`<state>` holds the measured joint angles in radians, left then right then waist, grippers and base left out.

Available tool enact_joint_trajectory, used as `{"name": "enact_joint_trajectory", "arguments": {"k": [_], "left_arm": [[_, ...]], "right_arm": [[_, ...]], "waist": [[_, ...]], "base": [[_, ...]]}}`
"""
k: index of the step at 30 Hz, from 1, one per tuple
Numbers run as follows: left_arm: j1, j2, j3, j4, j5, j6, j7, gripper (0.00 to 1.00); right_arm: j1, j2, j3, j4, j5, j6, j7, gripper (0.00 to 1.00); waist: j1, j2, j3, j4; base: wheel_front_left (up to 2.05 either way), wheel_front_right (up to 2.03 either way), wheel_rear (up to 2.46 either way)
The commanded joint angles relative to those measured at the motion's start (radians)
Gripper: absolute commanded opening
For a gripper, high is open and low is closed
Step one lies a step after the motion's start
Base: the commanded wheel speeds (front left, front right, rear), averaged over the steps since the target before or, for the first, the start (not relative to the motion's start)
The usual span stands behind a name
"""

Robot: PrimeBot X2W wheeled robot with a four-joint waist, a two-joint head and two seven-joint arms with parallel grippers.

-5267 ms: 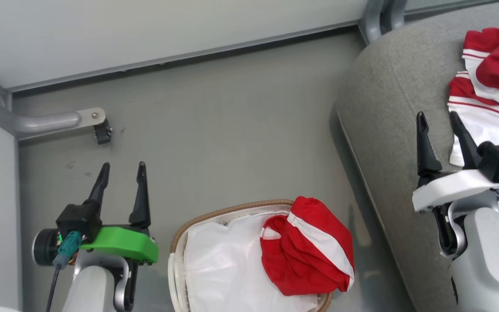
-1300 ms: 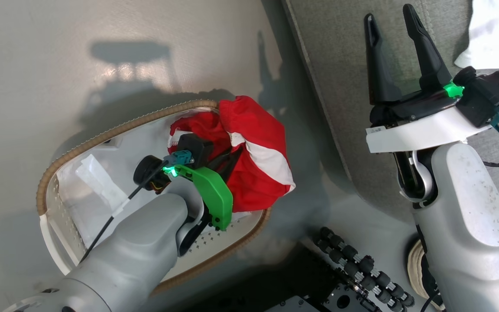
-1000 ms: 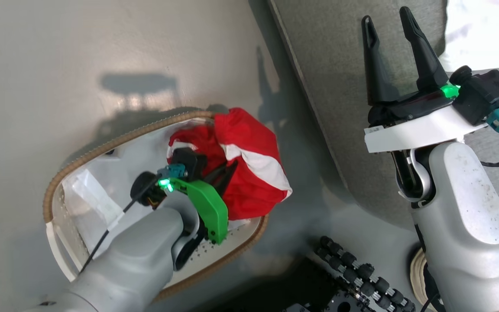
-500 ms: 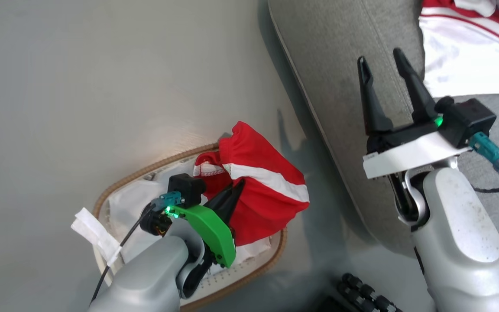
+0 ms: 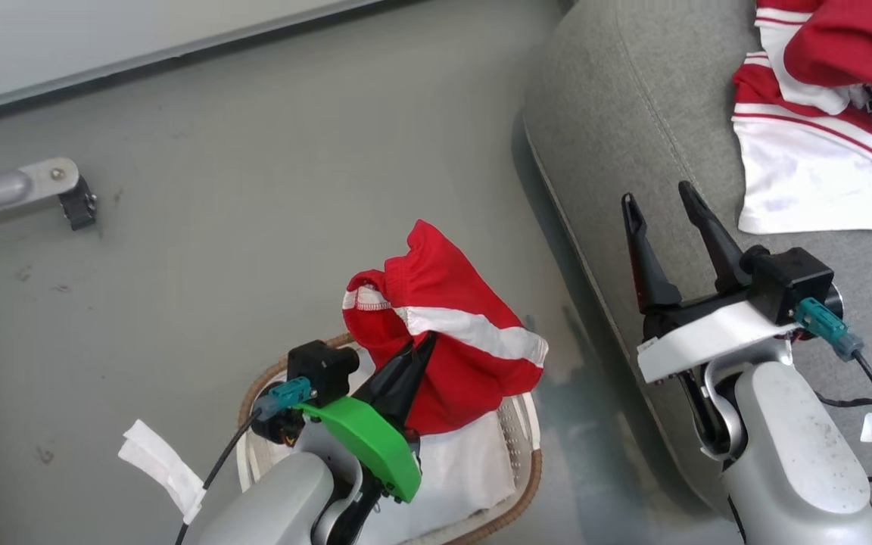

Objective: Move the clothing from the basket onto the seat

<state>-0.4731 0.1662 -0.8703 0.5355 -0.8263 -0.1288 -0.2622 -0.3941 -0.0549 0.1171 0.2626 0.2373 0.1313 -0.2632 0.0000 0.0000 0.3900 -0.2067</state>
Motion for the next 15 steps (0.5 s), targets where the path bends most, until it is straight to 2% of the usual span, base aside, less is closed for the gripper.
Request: {"name": "enact_joint_trajectory", "arguments": {"k": [1, 6, 15], "left_arm": [[0.028, -0.001, 0.019, -0.019, 0.019, -0.003, -0.004, 0.0], [0.088, -0.003, 0.11, -0.105, 0.079, -0.003, -0.004, 0.0], [0.113, -0.008, 0.194, -0.229, 0.164, -0.003, -0.004, 0.0]], "right_arm": [[0.025, -0.007, -0.001, 0.007, -0.006, -0.001, -0.002, 1.0], [0.069, -0.008, 0.001, 0.02, -0.012, -0.001, -0.002, 1.0], [0.131, -0.012, -0.005, 0.035, -0.013, -0.001, -0.002, 1.0]], "waist": [[0.0, 0.0, -0.086, 0.059], [0.0, 0.0, -0.148, 0.082], [0.0, 0.0, -0.227, 0.117]], "base": [[0.0, 0.0, 0.0], [0.0, 0.0, 0.0], [0.0, 0.0, 0.0]]}}
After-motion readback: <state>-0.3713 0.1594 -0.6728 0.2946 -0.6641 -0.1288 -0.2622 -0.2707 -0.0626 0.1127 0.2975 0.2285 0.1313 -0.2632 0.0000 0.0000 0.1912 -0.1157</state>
